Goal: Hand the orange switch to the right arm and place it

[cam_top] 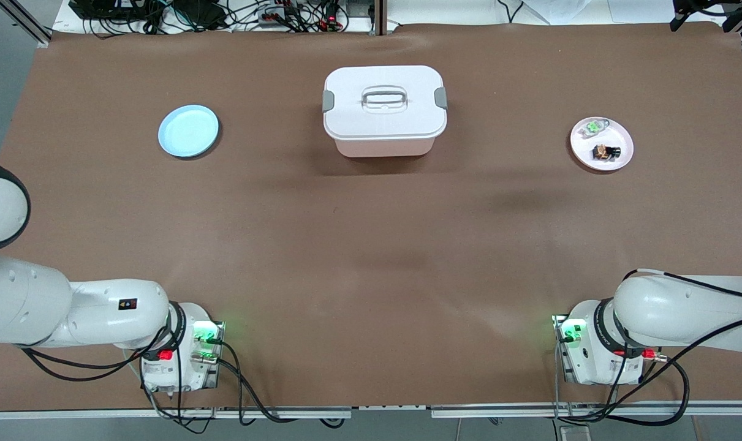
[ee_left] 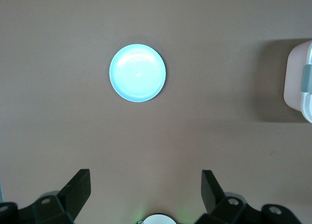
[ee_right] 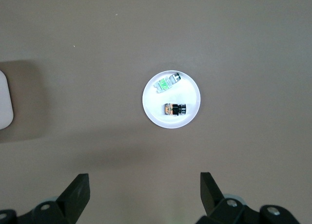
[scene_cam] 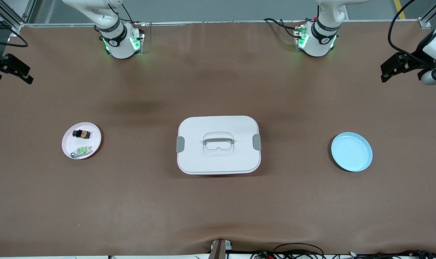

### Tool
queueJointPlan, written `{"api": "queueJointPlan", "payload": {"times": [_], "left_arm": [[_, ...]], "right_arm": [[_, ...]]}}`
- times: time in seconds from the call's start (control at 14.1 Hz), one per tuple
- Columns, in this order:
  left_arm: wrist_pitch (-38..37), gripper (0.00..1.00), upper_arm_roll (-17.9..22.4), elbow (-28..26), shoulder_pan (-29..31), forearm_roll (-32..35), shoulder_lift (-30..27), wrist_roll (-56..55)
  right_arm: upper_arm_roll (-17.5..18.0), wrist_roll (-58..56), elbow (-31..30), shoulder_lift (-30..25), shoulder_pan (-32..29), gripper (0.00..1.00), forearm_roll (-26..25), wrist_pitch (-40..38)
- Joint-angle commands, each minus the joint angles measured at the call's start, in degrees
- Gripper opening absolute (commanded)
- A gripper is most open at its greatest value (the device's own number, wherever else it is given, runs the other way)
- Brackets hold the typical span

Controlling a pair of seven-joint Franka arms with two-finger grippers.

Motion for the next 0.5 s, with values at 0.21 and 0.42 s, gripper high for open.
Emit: {"api": "queueJointPlan", "payload": {"times": [0.21, 0.42], "left_arm": [[-1.5, 1.00, -0.2, -0.2, 0.4, -2.5, -1.1, 1.0], [-1.9, 1.00, -0.1, -0.7, 0.6, -3.0, -1.9, 1.6]], "right_arm": [[0.0, 0.4, 5.6, 5.6, -0.3, 1.00, 0.9, -4.1], [0.0, 0.5, 5.6, 5.6, -0.3, 1.00, 1.2, -4.1]]}}
